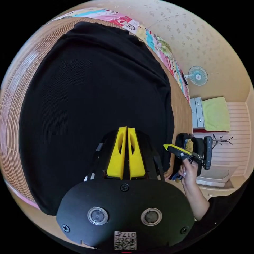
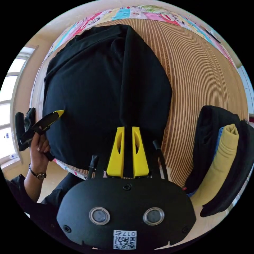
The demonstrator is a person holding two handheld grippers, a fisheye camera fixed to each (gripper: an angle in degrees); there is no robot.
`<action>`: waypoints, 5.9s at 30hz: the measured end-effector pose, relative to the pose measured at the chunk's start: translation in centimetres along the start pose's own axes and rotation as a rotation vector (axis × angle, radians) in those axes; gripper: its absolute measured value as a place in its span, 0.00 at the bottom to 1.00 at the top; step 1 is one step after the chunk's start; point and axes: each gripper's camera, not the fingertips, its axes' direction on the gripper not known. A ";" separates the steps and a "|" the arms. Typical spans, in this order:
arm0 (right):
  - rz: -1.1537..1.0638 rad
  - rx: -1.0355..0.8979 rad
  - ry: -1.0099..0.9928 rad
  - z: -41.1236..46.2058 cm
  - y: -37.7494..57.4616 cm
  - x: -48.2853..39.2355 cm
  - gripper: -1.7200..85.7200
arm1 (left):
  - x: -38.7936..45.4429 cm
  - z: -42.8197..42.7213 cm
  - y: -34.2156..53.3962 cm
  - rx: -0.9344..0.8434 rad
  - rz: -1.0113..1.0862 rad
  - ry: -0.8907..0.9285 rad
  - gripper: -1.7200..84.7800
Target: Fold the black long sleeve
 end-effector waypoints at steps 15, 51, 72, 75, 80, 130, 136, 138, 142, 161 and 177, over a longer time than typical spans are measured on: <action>0.077 0.464 -0.794 -17.9 0.4 8.8 0.05 | 12.4 -6.6 0.5 0.125 0.496 0.535 0.24; 0.108 0.260 -0.153 -3.7 -25.7 1.6 0.06 | -11.5 -22.6 -24.7 0.007 0.250 0.176 0.05; -0.144 0.095 -0.446 -2.9 -10.2 5.9 0.11 | -23.5 -23.0 -12.8 0.111 -0.026 0.270 0.13; -0.108 -0.082 -0.462 -0.9 -2.7 7.4 0.11 | -24.1 -22.2 -5.7 -0.041 -0.105 0.266 0.15; 0.005 -0.203 -0.439 -0.4 5.6 11.4 0.14 | -21.9 -21.5 3.2 -0.259 -0.102 0.139 0.15; -0.050 0.277 -0.761 -14.0 -2.4 12.5 0.02 | -24.3 -24.9 -1.5 0.478 -0.287 0.234 0.17; 0.001 0.207 -0.845 -9.5 0.3 10.6 0.02 | -26.1 -19.3 7.1 0.290 -0.452 0.255 0.20; 0.070 0.215 -0.871 -7.7 1.2 11.2 0.02 | -25.8 -17.1 8.2 0.297 -0.495 0.344 0.17; 0.106 0.224 -0.880 -6.7 2.2 11.5 0.02 | -23.0 -15.8 8.0 0.359 -0.582 0.374 0.10; 0.332 0.476 -0.786 -9.3 13.6 26.1 0.06 | 15.0 -3.4 6.8 0.030 0.443 0.357 0.11; 0.074 0.081 -1.024 1.1 7.2 22.0 0.20 | 3.2 3.3 0.2 -0.133 0.013 0.418 0.22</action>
